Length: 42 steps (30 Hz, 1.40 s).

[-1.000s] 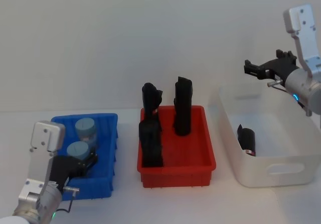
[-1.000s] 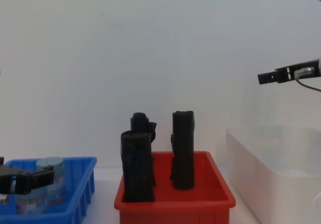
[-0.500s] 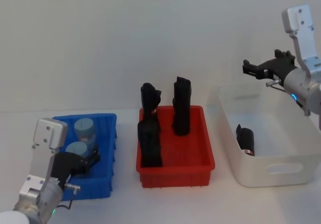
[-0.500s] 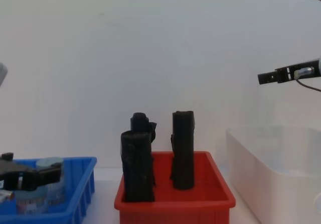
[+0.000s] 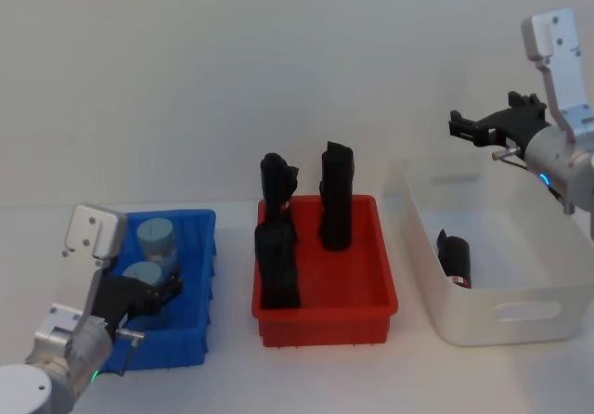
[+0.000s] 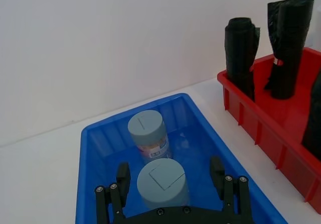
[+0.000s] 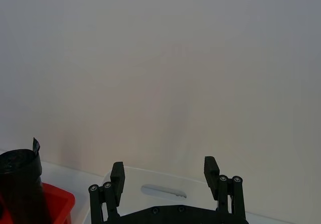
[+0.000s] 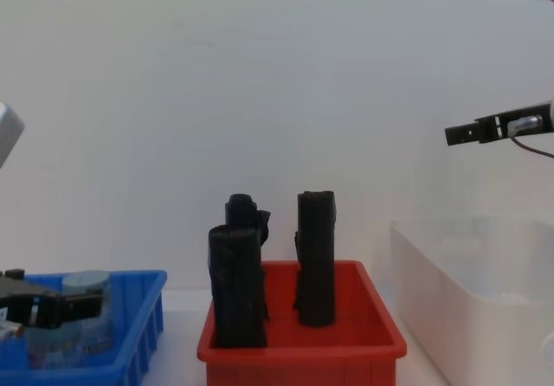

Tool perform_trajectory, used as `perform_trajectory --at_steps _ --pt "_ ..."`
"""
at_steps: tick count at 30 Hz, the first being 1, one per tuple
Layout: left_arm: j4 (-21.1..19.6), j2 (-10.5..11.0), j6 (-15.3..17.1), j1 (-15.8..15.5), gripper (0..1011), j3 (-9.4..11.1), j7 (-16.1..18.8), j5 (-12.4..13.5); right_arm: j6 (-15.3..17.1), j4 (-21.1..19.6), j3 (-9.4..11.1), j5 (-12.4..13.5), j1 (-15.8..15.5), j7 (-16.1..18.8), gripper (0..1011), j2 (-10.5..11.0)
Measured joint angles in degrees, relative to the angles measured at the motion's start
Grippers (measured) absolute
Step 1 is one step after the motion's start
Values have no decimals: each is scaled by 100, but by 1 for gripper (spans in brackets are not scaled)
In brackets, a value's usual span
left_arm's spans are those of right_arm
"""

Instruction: Pick the cotton swabs from the blue box and place them into the white box.

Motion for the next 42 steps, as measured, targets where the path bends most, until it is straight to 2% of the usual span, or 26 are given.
perform_trajectory --at_steps 15,28,42 --pt "352 -87 444 -252 1003 -100 -118 -31 0 0 0 0 0 1 1001 0" --pt "708 -184 549 -438 1003 -110 -348 81 0 0 0 0 0 1 1002 0" --pt "941 -245 602 -527 1003 -129 -395 162 0 0 0 0 0 1 1001 0"
